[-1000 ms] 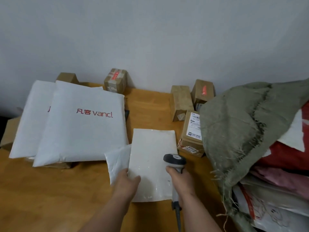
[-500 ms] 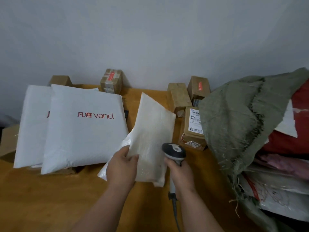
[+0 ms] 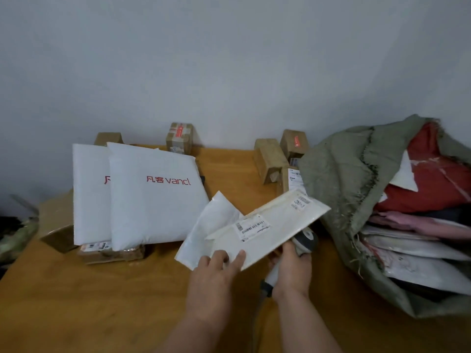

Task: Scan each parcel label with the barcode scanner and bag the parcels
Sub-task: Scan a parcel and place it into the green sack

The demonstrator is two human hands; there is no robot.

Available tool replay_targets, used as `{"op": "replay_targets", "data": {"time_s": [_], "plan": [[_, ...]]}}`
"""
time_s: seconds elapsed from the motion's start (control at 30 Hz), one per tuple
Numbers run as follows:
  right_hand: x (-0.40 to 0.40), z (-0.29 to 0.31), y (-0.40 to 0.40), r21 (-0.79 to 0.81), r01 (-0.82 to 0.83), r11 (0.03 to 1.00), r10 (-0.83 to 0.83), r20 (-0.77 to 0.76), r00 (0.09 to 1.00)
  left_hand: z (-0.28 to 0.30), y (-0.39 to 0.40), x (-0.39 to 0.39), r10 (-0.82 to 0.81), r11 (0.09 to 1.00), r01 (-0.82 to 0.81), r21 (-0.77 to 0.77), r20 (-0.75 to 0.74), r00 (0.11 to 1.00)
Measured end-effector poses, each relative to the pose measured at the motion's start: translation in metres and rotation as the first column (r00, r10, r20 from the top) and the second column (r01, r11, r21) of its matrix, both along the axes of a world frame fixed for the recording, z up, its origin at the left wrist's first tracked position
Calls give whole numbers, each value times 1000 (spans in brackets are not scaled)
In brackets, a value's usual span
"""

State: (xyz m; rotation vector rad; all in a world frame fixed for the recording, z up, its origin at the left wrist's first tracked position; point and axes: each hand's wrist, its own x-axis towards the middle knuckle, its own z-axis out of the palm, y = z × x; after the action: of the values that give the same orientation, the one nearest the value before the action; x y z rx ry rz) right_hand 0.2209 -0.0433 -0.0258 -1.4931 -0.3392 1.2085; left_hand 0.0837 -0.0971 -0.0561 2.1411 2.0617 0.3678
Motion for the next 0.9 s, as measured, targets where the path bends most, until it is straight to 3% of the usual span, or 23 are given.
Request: {"op": "replay_targets", "data": {"time_s": [0.2, 0.27, 0.3, 0.33, 0.4, 0.43, 0.53, 0.6, 0.67, 0.73, 0.83, 0.9], "plan": [[16, -17, -13, -52, 114, 992, -117, -65, 991, -25, -7, 12, -78, 974, 118, -196, 200, 977], [22, -20, -13, -70, 102, 992, -109, -98, 989, -29, -4, 19, -30, 960, 99, -263, 253, 967], [26, -20, -13, -77, 83, 994, -91, -112, 990, -31, -3, 21, 76, 952, 30, -304, 332, 940], [29, -21, -14, -86, 58, 995, -68, -118, 991, -32, -1, 22, 240, 936, -79, -344, 456, 857], [35, -22, -13, -105, 1, 994, -12, -101, 995, -37, 3, 21, 562, 819, -268, -508, 614, 554], [39, -23, -12, -115, -26, 993, 17, -85, 996, -39, 5, 21, 667, 743, -302, -598, 623, 408], [46, -30, -11, -144, -107, 984, 101, -50, 994, -39, 13, 24, 840, 527, -245, -813, 543, 3], [50, -35, -11, -168, -137, 976, 129, -58, 990, -38, 19, 26, 847, 481, -115, -869, 495, -194], [54, -38, -10, -171, -140, 975, 125, -92, 988, -39, 25, 27, 827, 483, -13, -876, 461, -321], [59, -42, -8, -181, -143, 973, 127, -99, 987, -38, 30, 27, 766, 552, 25, -833, 495, -412], [66, -44, -7, -216, -206, 954, 191, -86, 978, -25, 39, 27, 601, 706, -10, -708, 607, -520], [67, -43, -8, -233, -272, 934, 263, -71, 962, -11, 45, 22, 499, 762, -68, -644, 651, -572]]}}
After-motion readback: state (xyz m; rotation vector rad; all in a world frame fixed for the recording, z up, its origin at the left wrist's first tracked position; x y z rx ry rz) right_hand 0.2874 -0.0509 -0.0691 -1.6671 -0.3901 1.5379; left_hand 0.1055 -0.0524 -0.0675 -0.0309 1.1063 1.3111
